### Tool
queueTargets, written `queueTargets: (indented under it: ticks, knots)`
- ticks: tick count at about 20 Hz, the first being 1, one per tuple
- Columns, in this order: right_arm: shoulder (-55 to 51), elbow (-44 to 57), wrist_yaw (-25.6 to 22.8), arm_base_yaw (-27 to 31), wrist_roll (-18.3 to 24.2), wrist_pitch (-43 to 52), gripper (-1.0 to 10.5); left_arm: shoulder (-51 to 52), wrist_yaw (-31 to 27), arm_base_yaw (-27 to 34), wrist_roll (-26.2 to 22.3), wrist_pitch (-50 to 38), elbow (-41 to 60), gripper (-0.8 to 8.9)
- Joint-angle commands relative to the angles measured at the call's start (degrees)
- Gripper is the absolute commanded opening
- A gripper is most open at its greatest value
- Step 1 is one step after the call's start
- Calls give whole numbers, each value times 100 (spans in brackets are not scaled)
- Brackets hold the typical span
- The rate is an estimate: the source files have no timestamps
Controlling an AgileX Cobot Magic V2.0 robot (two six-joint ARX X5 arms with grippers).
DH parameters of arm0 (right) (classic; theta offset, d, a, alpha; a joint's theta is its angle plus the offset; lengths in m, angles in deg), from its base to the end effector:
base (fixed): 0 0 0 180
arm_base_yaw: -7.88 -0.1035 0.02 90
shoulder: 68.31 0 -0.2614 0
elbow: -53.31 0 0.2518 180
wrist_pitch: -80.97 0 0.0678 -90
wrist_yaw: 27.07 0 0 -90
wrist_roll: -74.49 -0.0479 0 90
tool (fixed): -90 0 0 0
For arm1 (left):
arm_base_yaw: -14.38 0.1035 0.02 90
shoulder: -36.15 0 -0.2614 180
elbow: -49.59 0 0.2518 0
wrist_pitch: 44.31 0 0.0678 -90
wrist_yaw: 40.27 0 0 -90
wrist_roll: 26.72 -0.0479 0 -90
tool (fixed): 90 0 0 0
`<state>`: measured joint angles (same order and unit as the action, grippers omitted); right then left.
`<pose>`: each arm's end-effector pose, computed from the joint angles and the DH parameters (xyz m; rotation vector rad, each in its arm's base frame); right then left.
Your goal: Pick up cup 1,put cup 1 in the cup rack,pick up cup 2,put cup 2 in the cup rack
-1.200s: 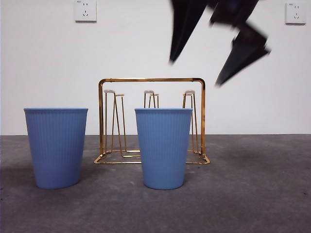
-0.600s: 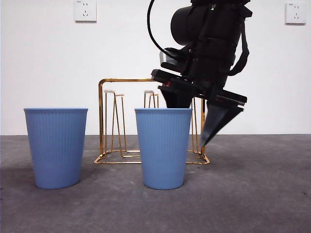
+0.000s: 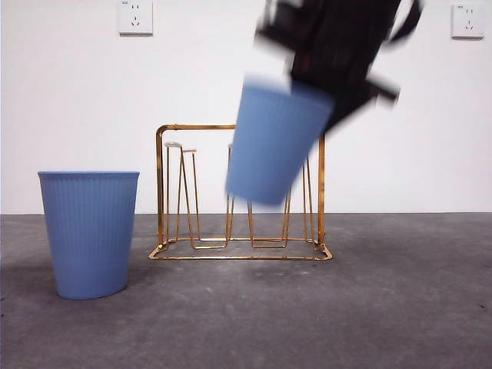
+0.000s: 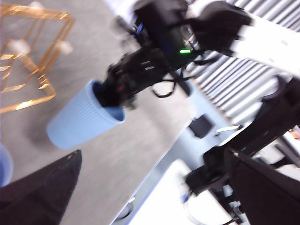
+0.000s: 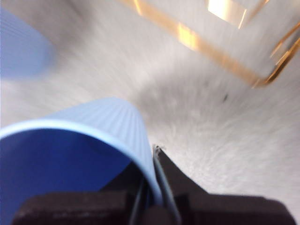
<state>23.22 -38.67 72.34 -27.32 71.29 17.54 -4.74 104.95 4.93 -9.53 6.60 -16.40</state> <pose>0.2660 0.1972 0.2643 -0.2033 1.1145 0.6654 0.1277 -0.0611 0.3400 -0.4480 0.6032 -1.0393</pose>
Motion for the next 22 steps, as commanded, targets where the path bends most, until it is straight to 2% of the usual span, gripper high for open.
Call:
queueTargets:
  ticks: [1, 4, 6, 10, 16, 22]
  knots:
    - [-1056, -4, 17, -15, 61, 98, -15, -77, 313, -33, 852, -833, -42, 660]
    - [-2448, -9, -17, -15, 46, 662, -15, -278, 365, -203, 2006, -2269, -42, 660]
    - [-3289, -9, -247, -15, 48, 1357, -15, -476, 249, -450, 2780, -3320, -42, 660]
    - [-4240, -9, -400, -15, 68, 2704, -15, -986, -813, -1401, 3775, -5313, -42, 660]
    - [-4234, -9, -468, -15, 61, 3213, -15, -1810, -2159, -2730, 4402, -7770, -42, 660]
    - [-3945, -9, -431, -188, 42, 3453, -15, -2555, -3005, -3379, 4413, -8830, -42, 660]
